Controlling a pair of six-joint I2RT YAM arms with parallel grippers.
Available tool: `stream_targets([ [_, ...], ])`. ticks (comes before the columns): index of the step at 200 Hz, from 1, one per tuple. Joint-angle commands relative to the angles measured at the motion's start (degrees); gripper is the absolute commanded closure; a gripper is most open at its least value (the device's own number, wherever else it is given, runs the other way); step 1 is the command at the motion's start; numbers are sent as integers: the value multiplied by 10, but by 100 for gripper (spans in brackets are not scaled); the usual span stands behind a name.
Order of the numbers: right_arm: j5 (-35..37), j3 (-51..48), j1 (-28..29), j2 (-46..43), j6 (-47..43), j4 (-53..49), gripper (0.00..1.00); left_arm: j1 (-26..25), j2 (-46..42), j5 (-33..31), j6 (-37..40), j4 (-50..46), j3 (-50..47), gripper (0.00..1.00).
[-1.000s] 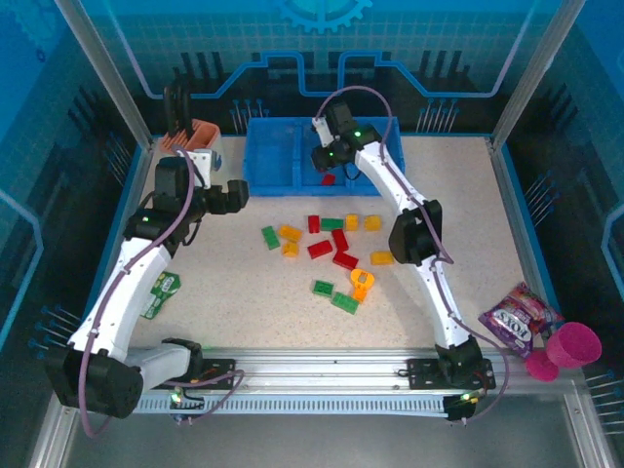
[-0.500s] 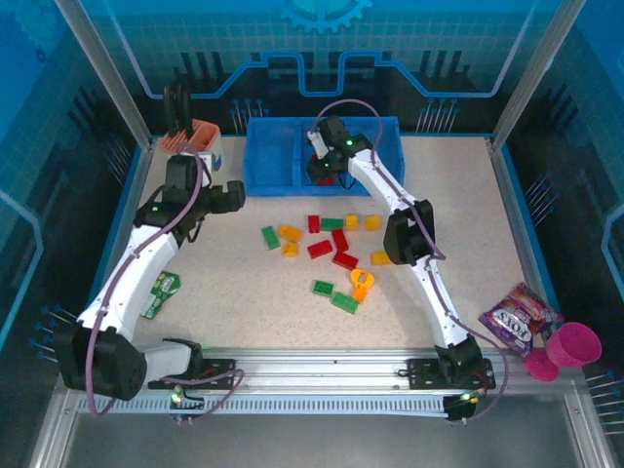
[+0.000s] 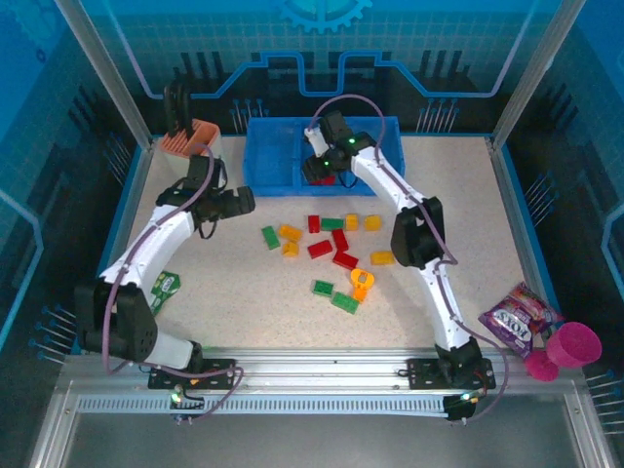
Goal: Sort the legos into containers by color
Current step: Place the lego in the container, then pick up the lego from the center of the table.
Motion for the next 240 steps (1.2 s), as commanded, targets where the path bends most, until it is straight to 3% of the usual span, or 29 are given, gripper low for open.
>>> stream_targets([
  [1,-12,-79,13,-110,-9,53,48,-22,11,38,-83,15,-42,1],
  [56,4,-368,8,-316,19,147,44,-63,55,41,-187,80,-80,7],
  [112,9,-548,6,-453,44,196,43,-73,132,40,-241,130,-77,11],
  [240,3,-551,3,-447,-2,167,40,-82,240,35,-262,144,-21,16],
])
